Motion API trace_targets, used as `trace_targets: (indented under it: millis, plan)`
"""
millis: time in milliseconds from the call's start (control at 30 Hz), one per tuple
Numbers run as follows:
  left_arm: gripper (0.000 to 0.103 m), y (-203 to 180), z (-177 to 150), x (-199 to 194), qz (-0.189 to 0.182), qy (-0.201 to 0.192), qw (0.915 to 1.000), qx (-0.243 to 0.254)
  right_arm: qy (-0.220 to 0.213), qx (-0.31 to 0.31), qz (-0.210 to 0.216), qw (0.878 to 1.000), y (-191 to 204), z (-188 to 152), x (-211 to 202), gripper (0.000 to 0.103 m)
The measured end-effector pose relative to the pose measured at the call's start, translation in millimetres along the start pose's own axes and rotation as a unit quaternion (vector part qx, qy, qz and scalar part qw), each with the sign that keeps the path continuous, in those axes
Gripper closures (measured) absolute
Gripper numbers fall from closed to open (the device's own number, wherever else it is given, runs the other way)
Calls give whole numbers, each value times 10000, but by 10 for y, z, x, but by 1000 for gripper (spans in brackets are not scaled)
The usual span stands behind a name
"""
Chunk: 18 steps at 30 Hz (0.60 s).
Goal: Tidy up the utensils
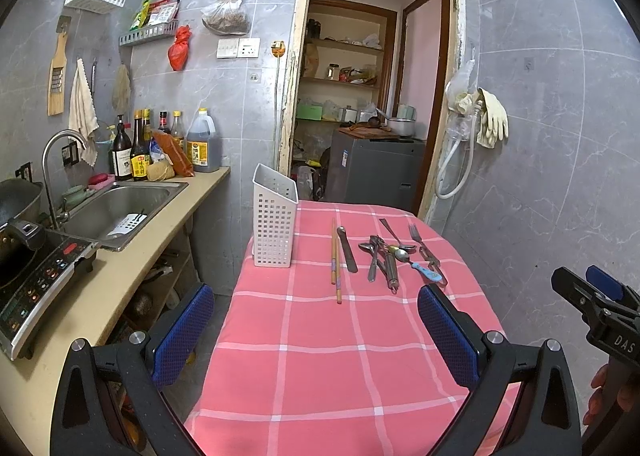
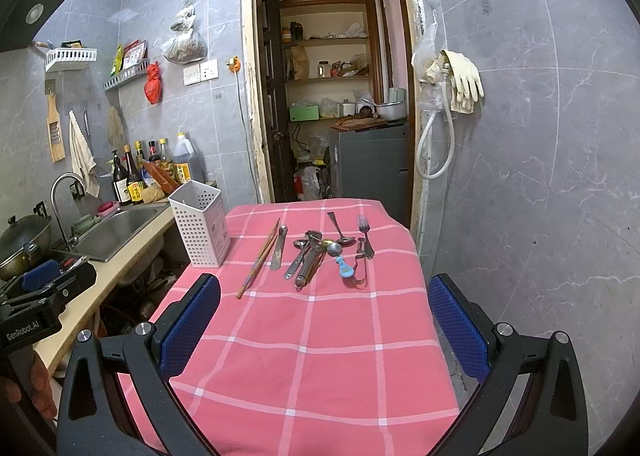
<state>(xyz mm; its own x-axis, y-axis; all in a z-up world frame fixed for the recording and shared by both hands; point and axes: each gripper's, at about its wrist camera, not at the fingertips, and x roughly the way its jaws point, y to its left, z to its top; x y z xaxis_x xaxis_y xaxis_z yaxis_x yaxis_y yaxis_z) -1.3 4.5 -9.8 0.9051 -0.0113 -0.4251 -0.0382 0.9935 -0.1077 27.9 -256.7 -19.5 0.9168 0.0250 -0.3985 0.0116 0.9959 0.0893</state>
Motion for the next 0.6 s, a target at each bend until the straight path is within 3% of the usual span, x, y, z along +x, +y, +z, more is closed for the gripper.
trace_targets:
  millis: [600]
  plan:
    - [0,20,-74,87,2,25,10000,3,24,19,-19,10000,33,-68,20,1]
